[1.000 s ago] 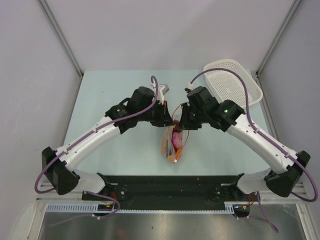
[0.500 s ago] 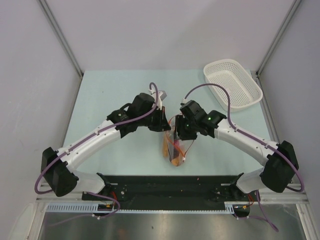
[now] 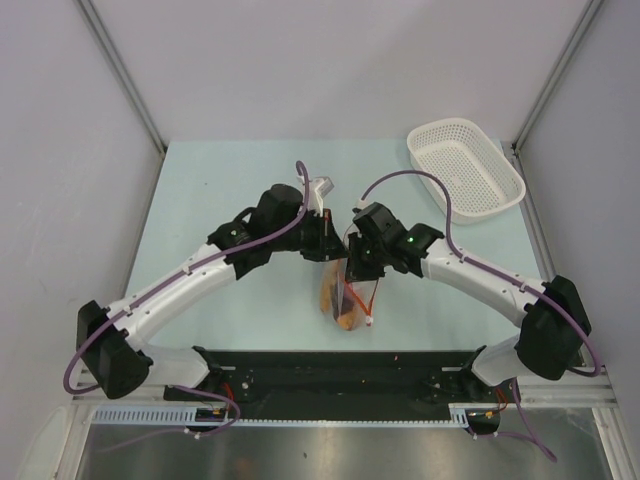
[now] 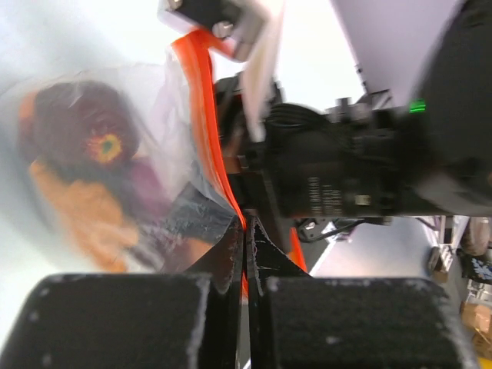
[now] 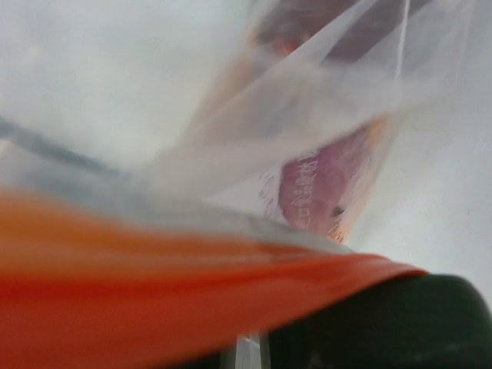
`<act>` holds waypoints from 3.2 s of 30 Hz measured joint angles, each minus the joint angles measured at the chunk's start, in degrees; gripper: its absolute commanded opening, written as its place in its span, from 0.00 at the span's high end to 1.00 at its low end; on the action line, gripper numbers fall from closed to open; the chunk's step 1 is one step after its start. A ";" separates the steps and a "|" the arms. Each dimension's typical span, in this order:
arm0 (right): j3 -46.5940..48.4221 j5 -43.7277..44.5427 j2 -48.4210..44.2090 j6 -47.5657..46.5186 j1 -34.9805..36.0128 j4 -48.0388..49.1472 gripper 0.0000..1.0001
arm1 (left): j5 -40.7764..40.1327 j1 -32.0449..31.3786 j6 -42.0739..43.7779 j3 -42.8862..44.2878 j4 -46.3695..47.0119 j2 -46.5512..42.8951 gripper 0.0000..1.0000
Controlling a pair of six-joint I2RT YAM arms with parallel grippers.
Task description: Open the zip-top bag and remove the fake food
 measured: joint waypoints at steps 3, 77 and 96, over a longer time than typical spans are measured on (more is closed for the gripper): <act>-0.02 1.01 0.02 0.46 0.00 0.70 0.75 | 1.62 0.00 -1.03 0.00 1.70 -0.94 1.00; 8.81 2.38 -4.42 -7.13 -40.70 8.90 0.97 | 1.16 2.21 -0.90 -4.68 0.76 -0.72 1.00; 28.85 8.72 28.22 -14.01 -53.66 2.71 0.04 | 6.49 2.25 2.64 -2.84 0.04 3.61 1.00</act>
